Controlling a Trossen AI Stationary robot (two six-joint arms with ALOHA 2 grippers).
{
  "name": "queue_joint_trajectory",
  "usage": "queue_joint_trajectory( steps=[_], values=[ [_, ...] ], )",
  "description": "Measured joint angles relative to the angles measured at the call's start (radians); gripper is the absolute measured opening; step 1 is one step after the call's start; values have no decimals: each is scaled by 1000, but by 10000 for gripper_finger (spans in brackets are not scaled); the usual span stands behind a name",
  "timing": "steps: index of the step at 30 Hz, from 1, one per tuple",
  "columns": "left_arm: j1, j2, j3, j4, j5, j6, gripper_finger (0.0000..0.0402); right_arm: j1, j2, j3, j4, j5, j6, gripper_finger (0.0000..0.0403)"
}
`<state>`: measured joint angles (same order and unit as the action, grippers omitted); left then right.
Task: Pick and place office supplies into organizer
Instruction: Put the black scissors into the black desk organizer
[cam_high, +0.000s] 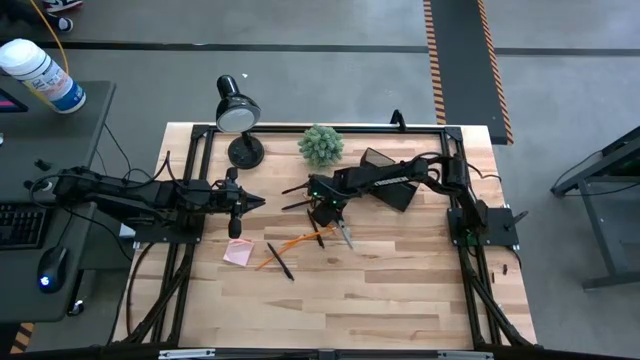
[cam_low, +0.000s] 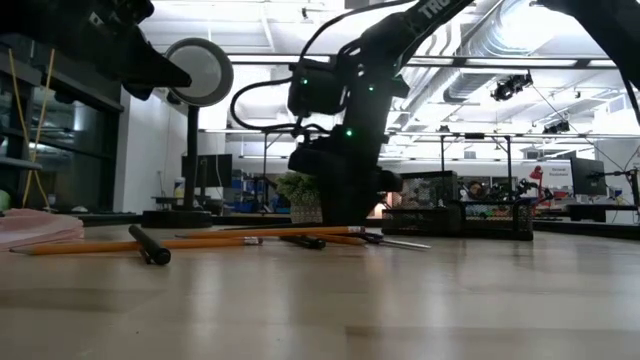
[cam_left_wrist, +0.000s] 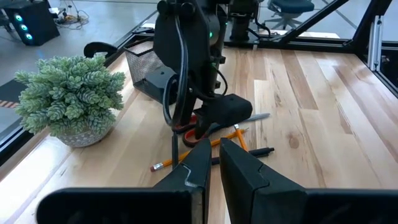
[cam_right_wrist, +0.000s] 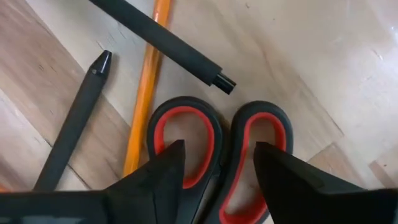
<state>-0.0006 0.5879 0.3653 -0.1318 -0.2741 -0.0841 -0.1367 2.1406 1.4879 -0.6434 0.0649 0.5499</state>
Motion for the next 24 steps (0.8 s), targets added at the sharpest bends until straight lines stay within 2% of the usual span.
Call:
queue_joint_trajectory(
  steps=[4, 9, 17, 24],
  values=[
    [0, 0, 0, 0, 0, 0, 24, 0, 33, 2, -3, -14, -1, 139],
    [0, 0, 0, -2, 0, 0, 24, 0, 39, 2, -8, -23, -8, 65],
    [0, 0, 0, -8, 0, 0, 24, 0, 39, 45, -77, -14, -22, 65],
    [0, 0, 0, -16, 1, -2, 24, 18, 52, 189, -293, 51, -61, 65]
  ],
)
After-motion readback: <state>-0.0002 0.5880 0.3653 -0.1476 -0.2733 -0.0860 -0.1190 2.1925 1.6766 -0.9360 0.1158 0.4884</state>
